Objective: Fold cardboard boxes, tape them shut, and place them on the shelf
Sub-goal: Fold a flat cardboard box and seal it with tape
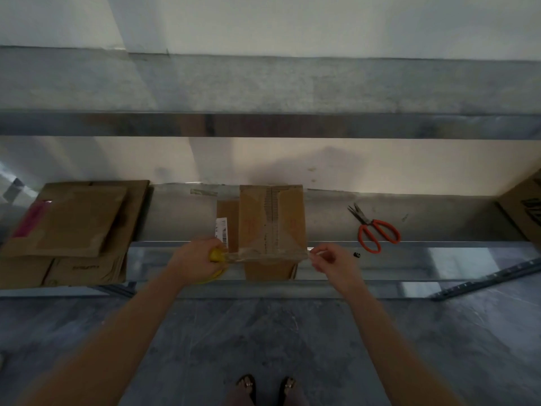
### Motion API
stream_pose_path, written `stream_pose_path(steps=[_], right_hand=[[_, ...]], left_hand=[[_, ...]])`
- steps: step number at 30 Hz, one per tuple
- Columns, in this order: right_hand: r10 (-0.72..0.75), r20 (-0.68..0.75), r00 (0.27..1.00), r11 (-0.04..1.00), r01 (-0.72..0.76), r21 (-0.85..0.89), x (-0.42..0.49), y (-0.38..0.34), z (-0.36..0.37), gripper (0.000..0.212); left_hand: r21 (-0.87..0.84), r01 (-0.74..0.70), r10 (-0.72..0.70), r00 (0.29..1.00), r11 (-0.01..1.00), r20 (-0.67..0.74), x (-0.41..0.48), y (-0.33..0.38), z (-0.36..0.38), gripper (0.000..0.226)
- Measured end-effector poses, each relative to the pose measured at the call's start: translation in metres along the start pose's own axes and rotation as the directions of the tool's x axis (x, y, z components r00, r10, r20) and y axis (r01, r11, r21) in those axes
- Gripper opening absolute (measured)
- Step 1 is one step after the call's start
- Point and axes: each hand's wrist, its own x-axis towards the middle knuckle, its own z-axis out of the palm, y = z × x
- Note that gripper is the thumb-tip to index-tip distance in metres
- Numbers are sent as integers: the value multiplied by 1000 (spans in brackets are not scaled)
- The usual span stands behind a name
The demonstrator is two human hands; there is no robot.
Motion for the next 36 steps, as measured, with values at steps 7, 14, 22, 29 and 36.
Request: stream_pose_path(steps=[7, 14, 22, 29, 36], right_hand=[[118, 29, 993, 943, -121, 309, 12, 5, 9, 9], [140, -79, 987, 930, -104, 353, 20, 0, 26, 15], [149, -116, 982, 951, -110, 289, 15, -10, 42, 11], [29, -60, 998, 980, -16, 200, -6, -23, 41, 34], [-96, -83, 992, 995, 92, -49, 6, -44, 51, 54]], left_hand=[[-18, 8, -6, 997, 1000, 75, 15, 2, 2, 66], [-76, 30, -27, 999, 997, 38, 20, 1, 5, 71], [-70, 60, -58, 998, 996, 28, 19, 0, 2, 76], [-66, 28, -24, 999, 997, 48, 17, 5, -2, 77], [-83, -26, 25, 1000, 996, -12, 9, -4, -10, 45]])
